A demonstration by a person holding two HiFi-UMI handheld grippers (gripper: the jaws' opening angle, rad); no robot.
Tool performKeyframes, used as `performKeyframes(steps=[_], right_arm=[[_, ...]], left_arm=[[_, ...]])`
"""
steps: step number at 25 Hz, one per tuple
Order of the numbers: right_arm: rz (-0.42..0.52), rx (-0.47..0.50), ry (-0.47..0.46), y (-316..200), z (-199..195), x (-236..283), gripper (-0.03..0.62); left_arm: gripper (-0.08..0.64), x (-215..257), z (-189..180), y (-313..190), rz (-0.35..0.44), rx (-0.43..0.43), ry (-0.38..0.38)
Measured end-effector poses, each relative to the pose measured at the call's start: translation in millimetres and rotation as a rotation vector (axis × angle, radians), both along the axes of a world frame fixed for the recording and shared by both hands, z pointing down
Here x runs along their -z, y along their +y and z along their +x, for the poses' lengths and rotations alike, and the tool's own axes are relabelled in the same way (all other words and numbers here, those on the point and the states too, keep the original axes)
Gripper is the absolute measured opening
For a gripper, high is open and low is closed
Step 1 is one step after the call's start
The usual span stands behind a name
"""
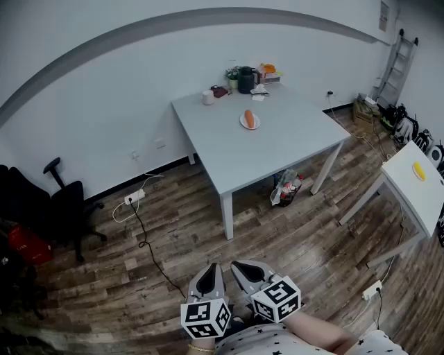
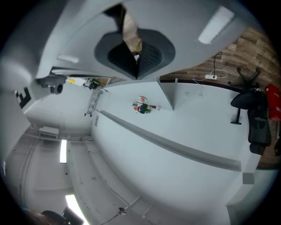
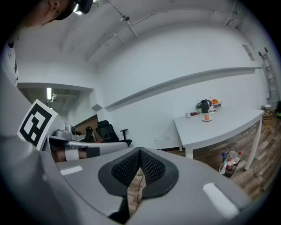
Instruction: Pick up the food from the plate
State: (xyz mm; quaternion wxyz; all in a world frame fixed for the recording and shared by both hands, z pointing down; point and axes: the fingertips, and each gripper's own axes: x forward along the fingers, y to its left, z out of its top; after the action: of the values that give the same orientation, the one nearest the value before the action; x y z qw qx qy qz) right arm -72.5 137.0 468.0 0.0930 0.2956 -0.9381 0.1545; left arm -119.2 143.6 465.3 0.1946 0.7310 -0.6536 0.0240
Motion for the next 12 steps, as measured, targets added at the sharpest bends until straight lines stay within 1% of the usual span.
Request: performKeyframes(steps=[5,12], right_arm=[[-0.023,-0.038,0.018,3.5,5.4,-9.9,-0.001],[-0.039,-0.076,0.028,-21.0,7.8,-20.2,0.0]], left_arm=[[0.008,-10.9,-6.3,6.3,-0.026,-0.007,-0.007],[0.008,-21.0,-8.8,-14.3,-0.042,-0.026,0.005]])
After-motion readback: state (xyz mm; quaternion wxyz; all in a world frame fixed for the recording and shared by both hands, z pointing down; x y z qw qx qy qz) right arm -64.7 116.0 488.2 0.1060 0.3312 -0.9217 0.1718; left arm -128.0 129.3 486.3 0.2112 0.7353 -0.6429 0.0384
